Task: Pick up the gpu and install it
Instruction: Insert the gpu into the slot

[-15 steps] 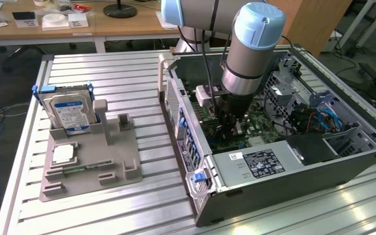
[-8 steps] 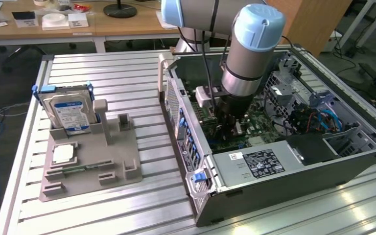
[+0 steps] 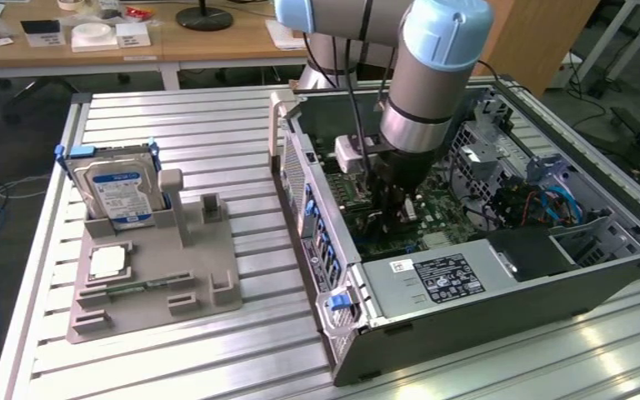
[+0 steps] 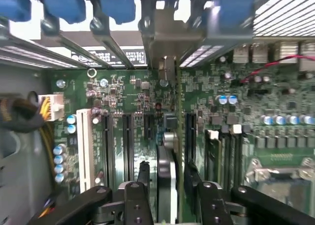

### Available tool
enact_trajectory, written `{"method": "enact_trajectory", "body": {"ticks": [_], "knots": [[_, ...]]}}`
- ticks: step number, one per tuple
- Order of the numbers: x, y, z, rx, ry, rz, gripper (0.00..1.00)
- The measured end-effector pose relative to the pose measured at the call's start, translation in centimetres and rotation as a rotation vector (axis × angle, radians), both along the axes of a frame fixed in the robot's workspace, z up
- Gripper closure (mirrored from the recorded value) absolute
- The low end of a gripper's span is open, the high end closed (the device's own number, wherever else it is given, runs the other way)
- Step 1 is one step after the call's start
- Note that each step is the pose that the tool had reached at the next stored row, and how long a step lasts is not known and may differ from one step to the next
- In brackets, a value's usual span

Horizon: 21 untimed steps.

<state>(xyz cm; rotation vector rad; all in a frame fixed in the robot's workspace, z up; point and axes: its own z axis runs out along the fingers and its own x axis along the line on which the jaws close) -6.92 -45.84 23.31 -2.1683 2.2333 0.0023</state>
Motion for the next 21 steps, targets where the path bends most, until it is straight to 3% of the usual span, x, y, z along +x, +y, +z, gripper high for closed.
{"method": "enact_trajectory", "body": {"ticks": [5,13,19,21], "knots": [[0.0,0.0,2.22,0.0,-0.0004,0.0,0.58],[0.0,0.0,4.24,0.0,-0.0037,0.0,0.58],[0.0,0.0,4.39,0.0001,-0.0037,0.0,0.6],[0.0,0.0,4.39,0.0,-0.0037,0.0,0.73]]}}
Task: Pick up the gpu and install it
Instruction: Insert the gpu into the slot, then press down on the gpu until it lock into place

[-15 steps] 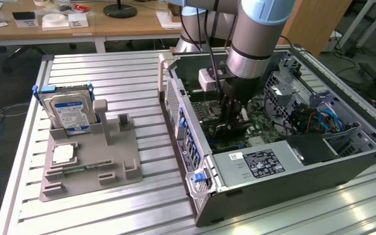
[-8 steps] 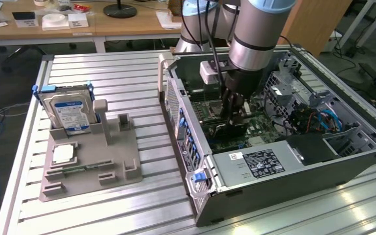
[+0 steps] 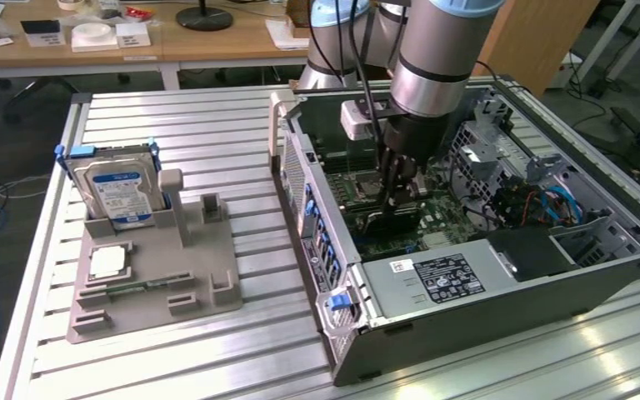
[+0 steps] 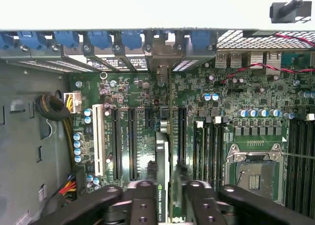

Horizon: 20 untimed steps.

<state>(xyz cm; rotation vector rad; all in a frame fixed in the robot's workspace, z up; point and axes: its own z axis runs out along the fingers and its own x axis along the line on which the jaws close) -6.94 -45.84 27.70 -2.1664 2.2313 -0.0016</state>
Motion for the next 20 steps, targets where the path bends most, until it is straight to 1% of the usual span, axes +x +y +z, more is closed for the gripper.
{"method": "enact_trajectory", "body": {"ticks": [1,3,5,20], "knots": [[0.0,0.0,0.0,0.0,0.0,0.0,0.78],[0.0,0.0,0.0,0.0,0.0,0.0,0.78],[0.0,0.0,0.0,0.0,0.0,0.0,0.89],[-0.01,0.0,0.0,0.0,0.0,0.0,0.89]]}}
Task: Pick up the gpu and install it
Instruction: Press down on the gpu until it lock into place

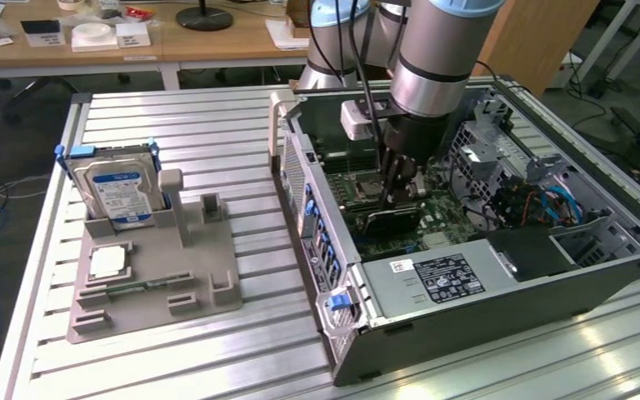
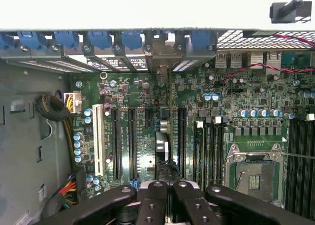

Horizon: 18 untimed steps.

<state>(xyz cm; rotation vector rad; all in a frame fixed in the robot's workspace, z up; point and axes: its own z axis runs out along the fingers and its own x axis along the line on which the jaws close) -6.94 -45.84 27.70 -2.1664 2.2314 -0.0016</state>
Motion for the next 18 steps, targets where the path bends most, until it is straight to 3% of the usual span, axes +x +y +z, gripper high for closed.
{"method": "enact_trajectory", "body": {"ticks": [3,13,16,18], "knots": [[-0.2,0.0,0.0,-0.0005,0.0037,0.0,0.89],[-1.5,0.0,-0.01,-0.001,0.0287,0.003,0.89],[-1.9,0.0,-0.02,-0.001,0.0402,0.006,0.89],[-2.1,0.01,0.0,-0.0015,0.0521,0.009,0.89]]}}
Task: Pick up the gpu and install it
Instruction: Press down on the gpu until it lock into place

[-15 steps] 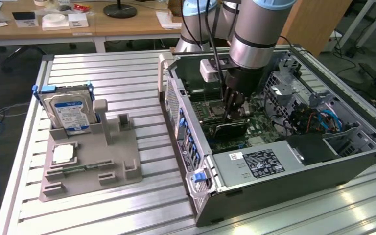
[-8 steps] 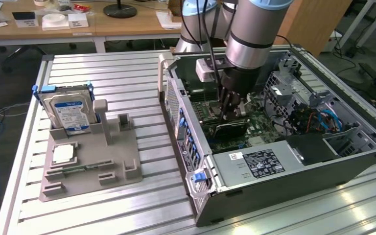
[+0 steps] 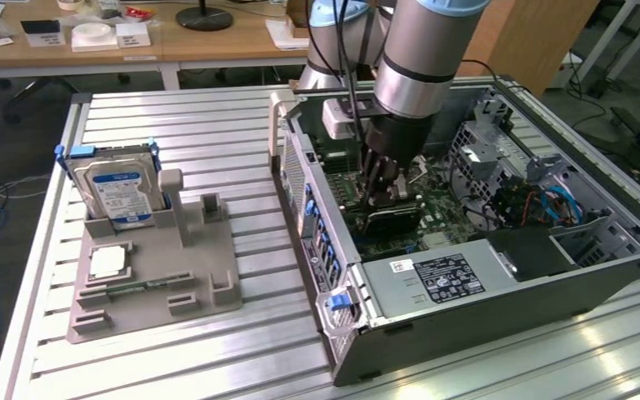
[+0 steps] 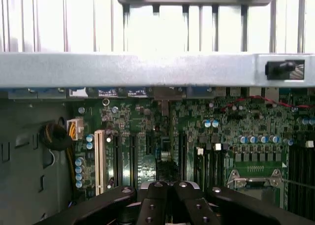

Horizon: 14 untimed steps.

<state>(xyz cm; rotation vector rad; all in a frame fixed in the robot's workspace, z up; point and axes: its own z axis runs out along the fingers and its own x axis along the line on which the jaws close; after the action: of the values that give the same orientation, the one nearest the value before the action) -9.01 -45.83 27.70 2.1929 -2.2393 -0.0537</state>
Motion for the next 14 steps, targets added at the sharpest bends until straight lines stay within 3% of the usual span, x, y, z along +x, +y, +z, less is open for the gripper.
{"method": "enact_trajectory", "body": {"ticks": [3,10,14], "knots": [[-0.09,0.04,-0.01,0.0001,0.0193,0.008,0.89],[-0.78,0.2,-0.1,-0.0014,0.0155,0.017,0.89],[-0.83,0.2,-0.62,-0.0014,0.0155,0.018,0.89]]}}
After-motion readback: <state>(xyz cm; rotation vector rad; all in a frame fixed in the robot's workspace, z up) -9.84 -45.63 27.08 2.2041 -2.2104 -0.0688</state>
